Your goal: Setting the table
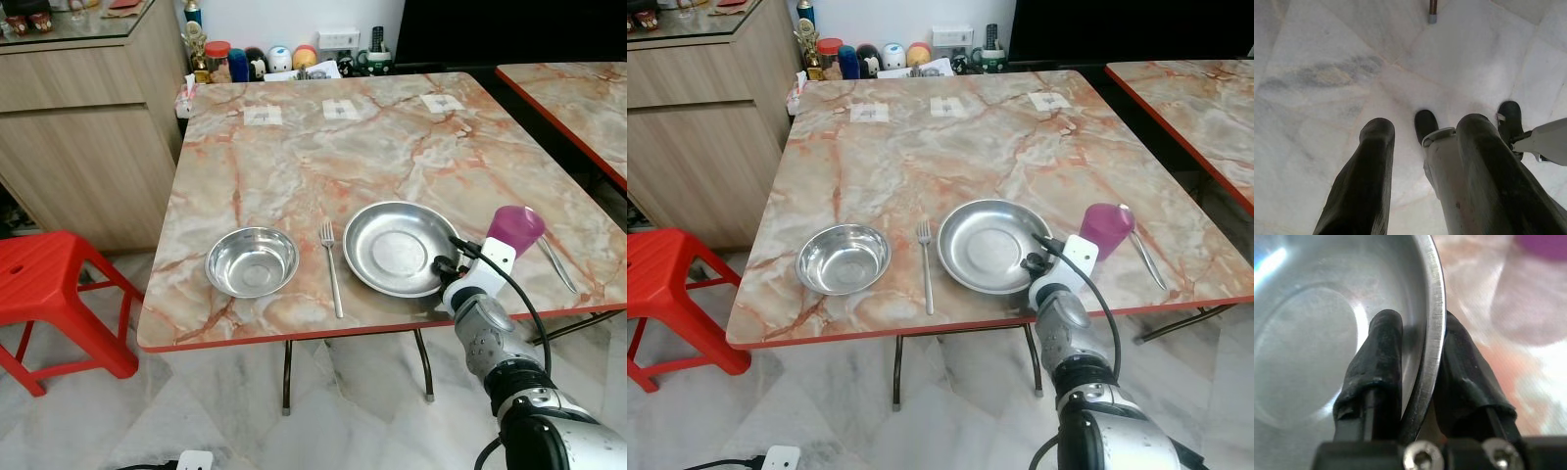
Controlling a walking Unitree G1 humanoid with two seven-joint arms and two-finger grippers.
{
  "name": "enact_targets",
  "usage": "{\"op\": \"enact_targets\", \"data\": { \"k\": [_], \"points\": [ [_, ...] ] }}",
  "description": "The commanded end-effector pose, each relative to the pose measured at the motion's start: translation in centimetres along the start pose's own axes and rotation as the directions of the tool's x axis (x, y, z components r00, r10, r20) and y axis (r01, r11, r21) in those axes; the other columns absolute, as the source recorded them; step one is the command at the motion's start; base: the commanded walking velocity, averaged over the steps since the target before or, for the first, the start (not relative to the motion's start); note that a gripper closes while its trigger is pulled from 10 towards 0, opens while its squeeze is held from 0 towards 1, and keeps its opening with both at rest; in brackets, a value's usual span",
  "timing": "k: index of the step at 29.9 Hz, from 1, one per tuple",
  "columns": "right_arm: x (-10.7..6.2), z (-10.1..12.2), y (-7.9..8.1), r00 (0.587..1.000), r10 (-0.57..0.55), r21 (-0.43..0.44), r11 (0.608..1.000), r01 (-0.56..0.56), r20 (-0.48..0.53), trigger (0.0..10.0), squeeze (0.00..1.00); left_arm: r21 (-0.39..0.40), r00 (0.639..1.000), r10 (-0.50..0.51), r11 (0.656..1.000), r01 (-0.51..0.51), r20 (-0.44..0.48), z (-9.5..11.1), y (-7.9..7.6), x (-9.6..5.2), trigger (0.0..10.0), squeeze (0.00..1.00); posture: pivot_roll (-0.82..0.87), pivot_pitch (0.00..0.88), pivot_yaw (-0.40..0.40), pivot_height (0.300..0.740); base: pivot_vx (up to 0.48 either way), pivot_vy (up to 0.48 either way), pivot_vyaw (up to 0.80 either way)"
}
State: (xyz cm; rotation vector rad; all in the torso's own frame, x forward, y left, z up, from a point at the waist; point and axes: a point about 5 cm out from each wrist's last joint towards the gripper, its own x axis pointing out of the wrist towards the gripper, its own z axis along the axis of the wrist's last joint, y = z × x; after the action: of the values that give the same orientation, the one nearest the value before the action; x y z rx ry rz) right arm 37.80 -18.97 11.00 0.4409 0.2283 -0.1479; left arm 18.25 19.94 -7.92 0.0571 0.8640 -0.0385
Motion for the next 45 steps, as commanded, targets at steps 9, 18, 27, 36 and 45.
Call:
{"op": "enact_targets", "data": {
  "k": [9,18,27,36,45],
  "points": [
    [-0.7,1.9,0.5,0.969,0.029,0.002,1.000,-0.030,0.245,0.0,0.00,0.056,0.999,-0.007,0.998,0.010,-0.043,-1.3,0.3,-0.4,10.0,0.00,-0.02,0.138,-0.022,0.740,0.000,0.000,0.00],
    [-3.0,3.1,1.2,0.866,0.092,0.033,0.992,-0.124,0.491,0.0,0.00,0.066,0.999,-0.012,0.998,0.015,-0.046,-1.4,-0.1,-0.4,10.0,0.00,-0.02,0.140,-0.026,0.740,0.000,0.000,0.00],
    [-5.4,3.7,1.9,0.801,0.190,-0.003,0.974,-0.229,0.567,0.0,0.00,0.076,0.998,-0.012,0.997,0.016,-0.055,-1.6,-0.2,-0.4,10.0,0.00,-0.02,0.142,-0.029,0.740,0.000,0.000,0.00],
    [-8.9,2.9,1.1,0.788,0.251,-0.038,0.960,-0.279,0.561,10.0,0.00,0.082,0.998,-0.012,0.997,0.017,-0.057,-1.9,-0.2,-0.5,10.0,0.00,-0.03,0.143,-0.026,0.740,0.000,0.000,0.00],
    [-10.2,2.4,2.5,0.791,0.300,-0.075,0.948,-0.308,0.534,10.0,0.00,0.083,0.999,-0.018,0.996,0.022,-0.051,-1.0,-0.4,-0.2,10.0,0.00,-0.03,0.061,-0.016,0.740,0.000,0.000,0.00]
  ]
}}
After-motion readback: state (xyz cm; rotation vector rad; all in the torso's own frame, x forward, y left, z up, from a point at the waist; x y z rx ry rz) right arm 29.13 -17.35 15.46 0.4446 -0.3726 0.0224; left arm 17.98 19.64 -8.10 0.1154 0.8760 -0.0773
